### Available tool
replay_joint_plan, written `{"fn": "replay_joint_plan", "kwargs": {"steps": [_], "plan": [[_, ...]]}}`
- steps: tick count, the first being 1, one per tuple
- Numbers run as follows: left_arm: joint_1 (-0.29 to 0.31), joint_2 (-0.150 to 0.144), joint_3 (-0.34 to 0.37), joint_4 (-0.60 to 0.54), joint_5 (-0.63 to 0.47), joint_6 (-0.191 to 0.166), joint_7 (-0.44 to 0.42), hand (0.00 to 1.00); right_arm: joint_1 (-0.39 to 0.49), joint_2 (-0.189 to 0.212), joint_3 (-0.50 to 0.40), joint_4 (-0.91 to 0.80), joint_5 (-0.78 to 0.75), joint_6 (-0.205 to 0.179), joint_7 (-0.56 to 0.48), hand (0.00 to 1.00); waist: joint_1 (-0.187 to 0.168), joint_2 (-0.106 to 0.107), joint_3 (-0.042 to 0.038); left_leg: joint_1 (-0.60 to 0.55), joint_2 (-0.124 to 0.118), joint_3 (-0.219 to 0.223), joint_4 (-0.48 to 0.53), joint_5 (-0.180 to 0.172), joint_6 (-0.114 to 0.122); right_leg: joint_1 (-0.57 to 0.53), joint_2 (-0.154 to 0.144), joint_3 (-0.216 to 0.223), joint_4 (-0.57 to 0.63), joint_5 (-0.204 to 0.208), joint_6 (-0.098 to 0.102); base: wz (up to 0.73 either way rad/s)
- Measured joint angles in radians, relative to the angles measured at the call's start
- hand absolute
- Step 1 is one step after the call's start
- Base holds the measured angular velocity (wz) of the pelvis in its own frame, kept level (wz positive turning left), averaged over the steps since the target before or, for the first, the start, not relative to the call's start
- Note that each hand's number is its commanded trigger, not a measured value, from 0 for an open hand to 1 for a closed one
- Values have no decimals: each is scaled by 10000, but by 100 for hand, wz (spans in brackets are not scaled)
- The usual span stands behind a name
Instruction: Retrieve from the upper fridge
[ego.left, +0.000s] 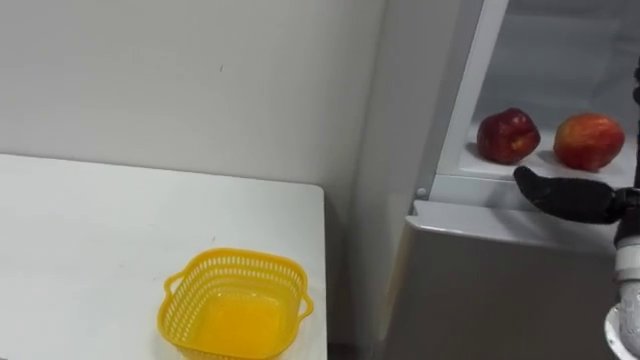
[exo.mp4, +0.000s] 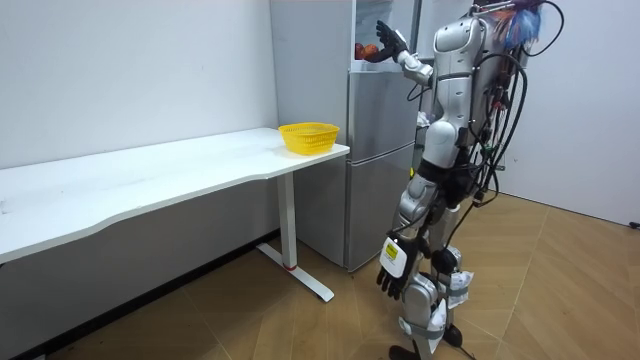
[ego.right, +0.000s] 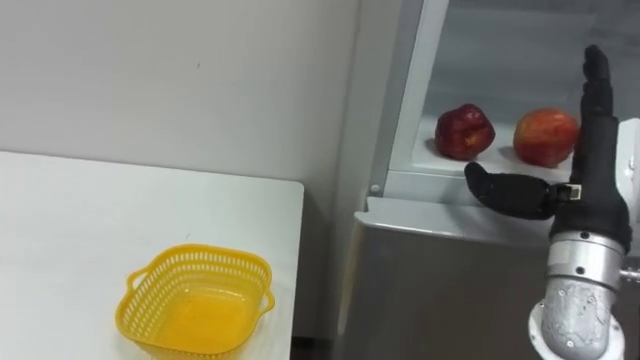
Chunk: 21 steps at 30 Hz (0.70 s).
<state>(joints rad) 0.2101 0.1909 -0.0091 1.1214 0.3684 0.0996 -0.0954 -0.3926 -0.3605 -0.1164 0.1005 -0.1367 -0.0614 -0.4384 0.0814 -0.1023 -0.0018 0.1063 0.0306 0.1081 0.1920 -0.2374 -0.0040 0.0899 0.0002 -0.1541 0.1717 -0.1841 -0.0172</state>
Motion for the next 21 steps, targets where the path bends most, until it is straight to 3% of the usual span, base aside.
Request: {"fn": "replay_joint_plan", "kwargs": {"steps": [9,12,16,21], "plan": [[158,14,457,-340,385,154,-216,0,-21,-20,83,190,23,211,406,0,65,127,52,-141,14,-49,89,0,0,-56,-26,-169,108,5,-10,2],[219,15,474,-434,383,164,-255,0,-101,-33,82,348,110,212,533,0,58,159,38,-167,15,-50,109,0,1,-74,-39,-211,140,5,-10,0],[264,15,487,-631,384,188,-291,0,-415,-153,73,593,134,412,751,0,26,243,-57,-244,-4,-123,128,8,13,-79,-78,-369,143,5,-9,5],[312,18,671,-889,385,178,-284,0,-488,-384,81,669,297,427,925,0,46,188,-53,-217,-48,-170,131,82,38,-88,-125,-414,164,5,-9,1]]}}
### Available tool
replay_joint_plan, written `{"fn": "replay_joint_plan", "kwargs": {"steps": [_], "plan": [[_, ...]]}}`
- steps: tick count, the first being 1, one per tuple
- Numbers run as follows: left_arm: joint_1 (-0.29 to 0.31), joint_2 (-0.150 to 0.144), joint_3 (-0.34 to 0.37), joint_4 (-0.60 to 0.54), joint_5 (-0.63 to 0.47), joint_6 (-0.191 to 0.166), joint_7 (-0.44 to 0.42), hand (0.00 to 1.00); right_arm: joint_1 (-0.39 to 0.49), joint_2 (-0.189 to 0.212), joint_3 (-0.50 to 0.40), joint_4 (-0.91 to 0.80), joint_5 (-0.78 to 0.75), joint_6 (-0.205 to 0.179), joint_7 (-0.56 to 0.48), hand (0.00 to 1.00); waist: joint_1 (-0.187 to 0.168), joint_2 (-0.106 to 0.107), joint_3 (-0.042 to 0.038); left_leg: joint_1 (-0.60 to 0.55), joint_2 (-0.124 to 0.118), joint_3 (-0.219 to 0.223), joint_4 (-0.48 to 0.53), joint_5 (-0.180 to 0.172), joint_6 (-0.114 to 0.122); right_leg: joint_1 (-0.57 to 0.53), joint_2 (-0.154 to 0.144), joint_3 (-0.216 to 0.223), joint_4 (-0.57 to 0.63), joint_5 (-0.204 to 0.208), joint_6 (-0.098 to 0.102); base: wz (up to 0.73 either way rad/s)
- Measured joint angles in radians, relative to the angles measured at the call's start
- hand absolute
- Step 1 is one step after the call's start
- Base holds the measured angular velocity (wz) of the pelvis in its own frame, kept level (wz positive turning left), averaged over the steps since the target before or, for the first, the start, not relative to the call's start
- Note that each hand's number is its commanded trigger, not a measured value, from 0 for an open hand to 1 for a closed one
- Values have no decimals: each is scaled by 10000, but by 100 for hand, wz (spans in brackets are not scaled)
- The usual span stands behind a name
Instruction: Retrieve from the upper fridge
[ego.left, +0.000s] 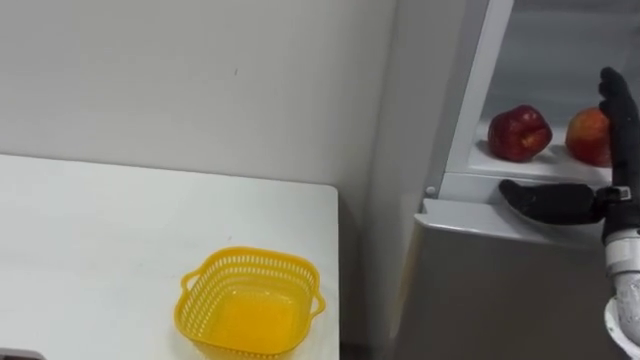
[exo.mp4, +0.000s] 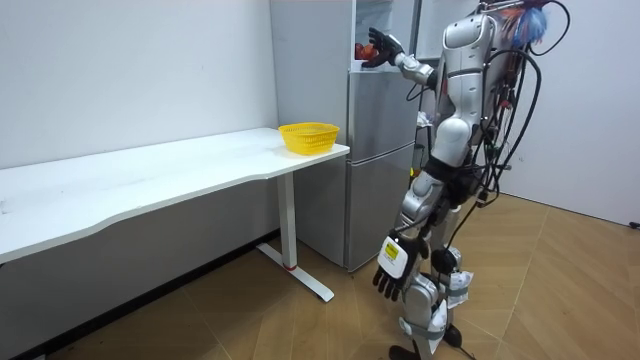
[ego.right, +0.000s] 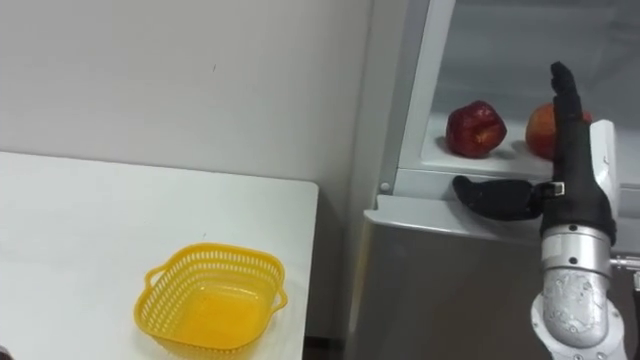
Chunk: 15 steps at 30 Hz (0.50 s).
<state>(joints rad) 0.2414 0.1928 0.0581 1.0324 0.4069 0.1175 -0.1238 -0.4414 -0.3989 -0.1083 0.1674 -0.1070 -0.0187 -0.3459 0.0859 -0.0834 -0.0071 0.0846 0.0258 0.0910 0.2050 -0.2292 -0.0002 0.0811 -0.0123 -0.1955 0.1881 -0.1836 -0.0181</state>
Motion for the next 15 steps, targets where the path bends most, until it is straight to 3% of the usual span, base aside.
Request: {"fn": "replay_joint_plan", "kwargs": {"steps": [4,15], "plan": [[-12,4,0,-3,0,-3,50,0,-178,-143,3,350,403,3,1,0,0,-156,77,-13,-23,-64,4,21,14,8,-23,-46,2,1,2,4],[-6,6,26,17,-3,-12,53,0,-394,-338,15,556,958,-7,96,0,5,-214,69,-37,-21,-99,-14,22,13,2,-12,-64,3,2,2,0]]}}
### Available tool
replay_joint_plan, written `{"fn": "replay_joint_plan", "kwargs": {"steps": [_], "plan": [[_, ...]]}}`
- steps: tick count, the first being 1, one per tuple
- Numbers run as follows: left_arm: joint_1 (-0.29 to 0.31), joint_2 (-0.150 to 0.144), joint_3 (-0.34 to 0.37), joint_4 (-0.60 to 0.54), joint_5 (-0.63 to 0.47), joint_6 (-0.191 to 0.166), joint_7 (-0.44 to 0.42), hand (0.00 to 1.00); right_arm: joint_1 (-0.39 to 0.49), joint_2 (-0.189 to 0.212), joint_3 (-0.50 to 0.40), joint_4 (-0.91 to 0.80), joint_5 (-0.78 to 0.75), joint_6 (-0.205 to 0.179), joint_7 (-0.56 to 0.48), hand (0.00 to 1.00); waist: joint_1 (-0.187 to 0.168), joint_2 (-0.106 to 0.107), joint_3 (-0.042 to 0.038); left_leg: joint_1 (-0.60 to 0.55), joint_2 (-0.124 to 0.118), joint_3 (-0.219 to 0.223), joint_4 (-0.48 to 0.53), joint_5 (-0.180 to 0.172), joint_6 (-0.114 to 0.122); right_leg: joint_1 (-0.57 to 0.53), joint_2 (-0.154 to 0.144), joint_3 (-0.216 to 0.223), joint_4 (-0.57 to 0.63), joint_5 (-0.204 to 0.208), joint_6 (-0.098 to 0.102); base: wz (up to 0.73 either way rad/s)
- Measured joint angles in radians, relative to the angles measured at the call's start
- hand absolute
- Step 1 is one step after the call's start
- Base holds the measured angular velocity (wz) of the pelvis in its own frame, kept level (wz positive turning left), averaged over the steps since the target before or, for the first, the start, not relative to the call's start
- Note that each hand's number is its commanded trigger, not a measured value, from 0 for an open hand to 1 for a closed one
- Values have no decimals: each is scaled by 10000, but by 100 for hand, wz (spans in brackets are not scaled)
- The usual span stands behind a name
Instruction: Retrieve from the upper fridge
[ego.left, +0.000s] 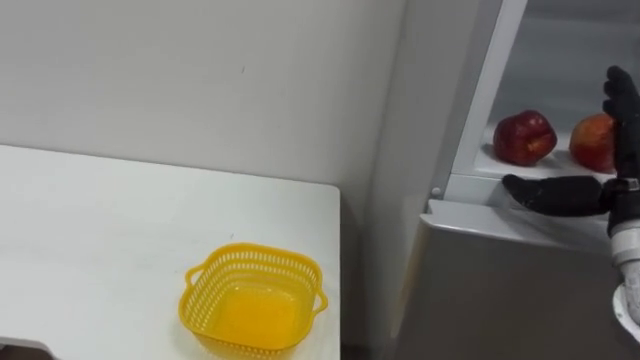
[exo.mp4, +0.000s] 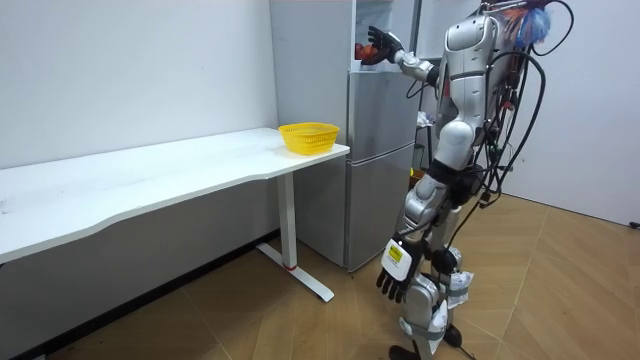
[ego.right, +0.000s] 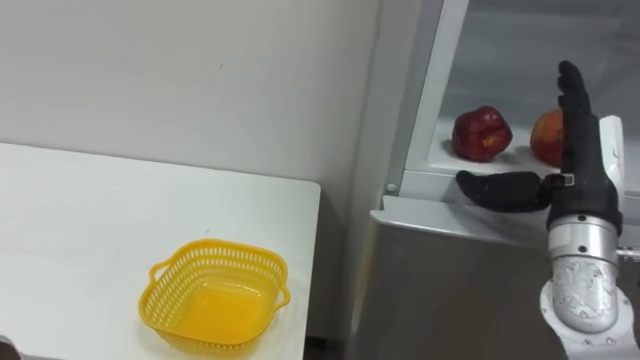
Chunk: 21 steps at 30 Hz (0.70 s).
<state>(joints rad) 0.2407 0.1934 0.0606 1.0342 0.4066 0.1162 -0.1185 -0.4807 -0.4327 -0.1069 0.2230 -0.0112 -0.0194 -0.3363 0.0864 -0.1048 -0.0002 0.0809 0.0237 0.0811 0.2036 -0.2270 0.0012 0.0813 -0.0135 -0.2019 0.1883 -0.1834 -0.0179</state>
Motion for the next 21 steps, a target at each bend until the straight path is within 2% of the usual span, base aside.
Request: {"fn": "replay_joint_plan", "kwargs": {"steps": [8,12,21], "plan": [[-89,11,54,79,11,17,-35,0,-45,-33,29,-44,82,7,6,0,-5,-1,-12,-9,-3,-18,-5,1,0,-36,3,19,29,0,0,0],[-102,14,52,68,12,80,-82,0,-238,-33,71,-44,80,190,6,0,-7,9,-20,-10,-1,-19,12,2,-2,-116,-1,34,162,-1,-1,-3],[-65,71,38,71,7,90,-160,0,-1297,-45,70,-43,207,218,-190,0,20,12,-28,31,0,-70,21,3,-1,-37,-3,-22,157,0,-1,1]]}}
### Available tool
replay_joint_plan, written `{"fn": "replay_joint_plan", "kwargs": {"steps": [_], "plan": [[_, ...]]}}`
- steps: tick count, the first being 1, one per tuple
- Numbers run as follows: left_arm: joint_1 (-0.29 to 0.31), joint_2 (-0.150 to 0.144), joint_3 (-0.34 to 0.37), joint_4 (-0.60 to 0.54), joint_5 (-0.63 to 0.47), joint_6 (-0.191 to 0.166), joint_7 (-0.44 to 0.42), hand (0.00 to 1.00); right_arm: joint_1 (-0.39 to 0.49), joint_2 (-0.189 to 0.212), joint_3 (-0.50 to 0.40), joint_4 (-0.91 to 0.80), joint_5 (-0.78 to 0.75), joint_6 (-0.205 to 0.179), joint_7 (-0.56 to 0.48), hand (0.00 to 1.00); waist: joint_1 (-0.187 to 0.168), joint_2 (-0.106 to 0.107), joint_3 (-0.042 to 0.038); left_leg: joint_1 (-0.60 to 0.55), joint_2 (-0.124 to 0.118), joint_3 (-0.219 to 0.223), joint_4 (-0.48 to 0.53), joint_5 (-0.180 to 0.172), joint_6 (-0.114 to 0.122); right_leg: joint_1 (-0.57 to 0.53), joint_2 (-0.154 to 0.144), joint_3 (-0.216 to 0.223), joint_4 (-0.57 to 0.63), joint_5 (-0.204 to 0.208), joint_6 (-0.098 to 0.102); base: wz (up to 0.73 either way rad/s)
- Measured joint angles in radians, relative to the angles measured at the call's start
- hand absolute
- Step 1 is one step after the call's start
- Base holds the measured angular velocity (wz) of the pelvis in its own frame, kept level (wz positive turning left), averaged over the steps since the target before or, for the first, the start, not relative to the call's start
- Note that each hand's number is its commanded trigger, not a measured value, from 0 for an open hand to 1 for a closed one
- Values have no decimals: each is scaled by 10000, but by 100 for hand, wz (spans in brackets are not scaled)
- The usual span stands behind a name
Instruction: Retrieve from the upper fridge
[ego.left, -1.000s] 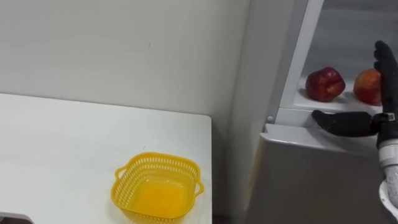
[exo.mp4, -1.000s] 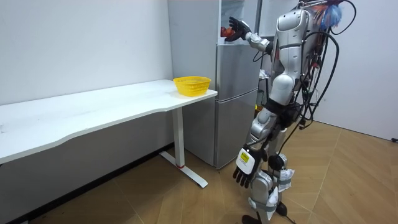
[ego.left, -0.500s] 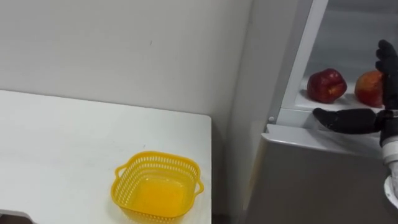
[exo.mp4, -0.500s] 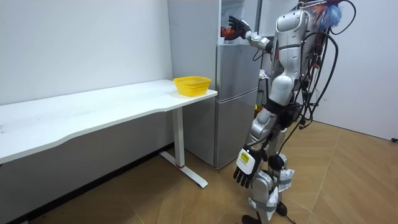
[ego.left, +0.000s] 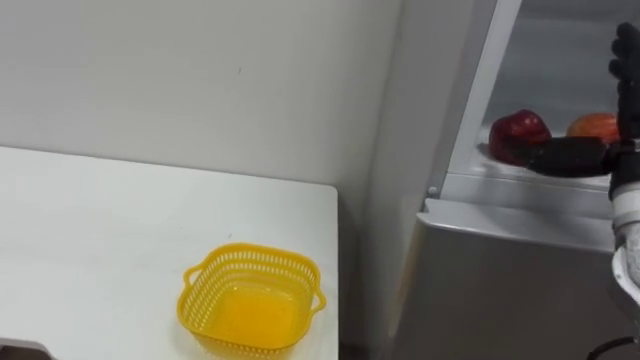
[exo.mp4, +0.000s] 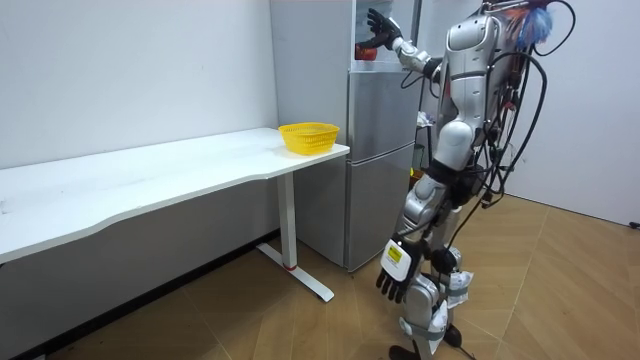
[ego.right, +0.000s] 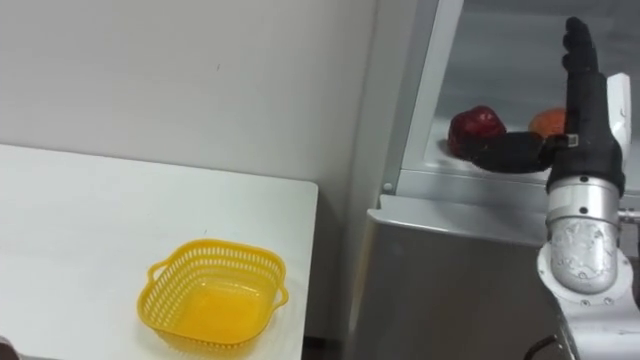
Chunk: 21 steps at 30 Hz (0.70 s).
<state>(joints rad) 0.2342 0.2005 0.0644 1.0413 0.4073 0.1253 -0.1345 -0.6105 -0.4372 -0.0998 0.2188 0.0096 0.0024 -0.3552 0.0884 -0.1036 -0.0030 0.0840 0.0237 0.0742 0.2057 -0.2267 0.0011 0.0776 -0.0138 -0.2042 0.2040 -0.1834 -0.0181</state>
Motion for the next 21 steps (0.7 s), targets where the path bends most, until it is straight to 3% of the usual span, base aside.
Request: {"fn": "replay_joint_plan", "kwargs": {"steps": [10,18,21], "plan": [[15,69,-28,0,2,-2,7,0,-6,0,13,24,305,-1,-3,0,-13,98,62,-33,-5,-196,-4,9,-16,72,-6,-209,-9,-1,0,5],[-27,73,-90,-4,-3,3,3,0,-7,-2,22,41,285,0,-3,0,1,83,49,-19,-10,-215,-6,11,-17,70,-5,-206,-8,-1,0,0],[-33,87,-119,-24,-10,10,31,0,-7,-288,456,82,285,2,-33,0,-4,55,31,-5,-7,-215,-6,12,-18,72,-4,-209,-7,-2,0,0]]}}
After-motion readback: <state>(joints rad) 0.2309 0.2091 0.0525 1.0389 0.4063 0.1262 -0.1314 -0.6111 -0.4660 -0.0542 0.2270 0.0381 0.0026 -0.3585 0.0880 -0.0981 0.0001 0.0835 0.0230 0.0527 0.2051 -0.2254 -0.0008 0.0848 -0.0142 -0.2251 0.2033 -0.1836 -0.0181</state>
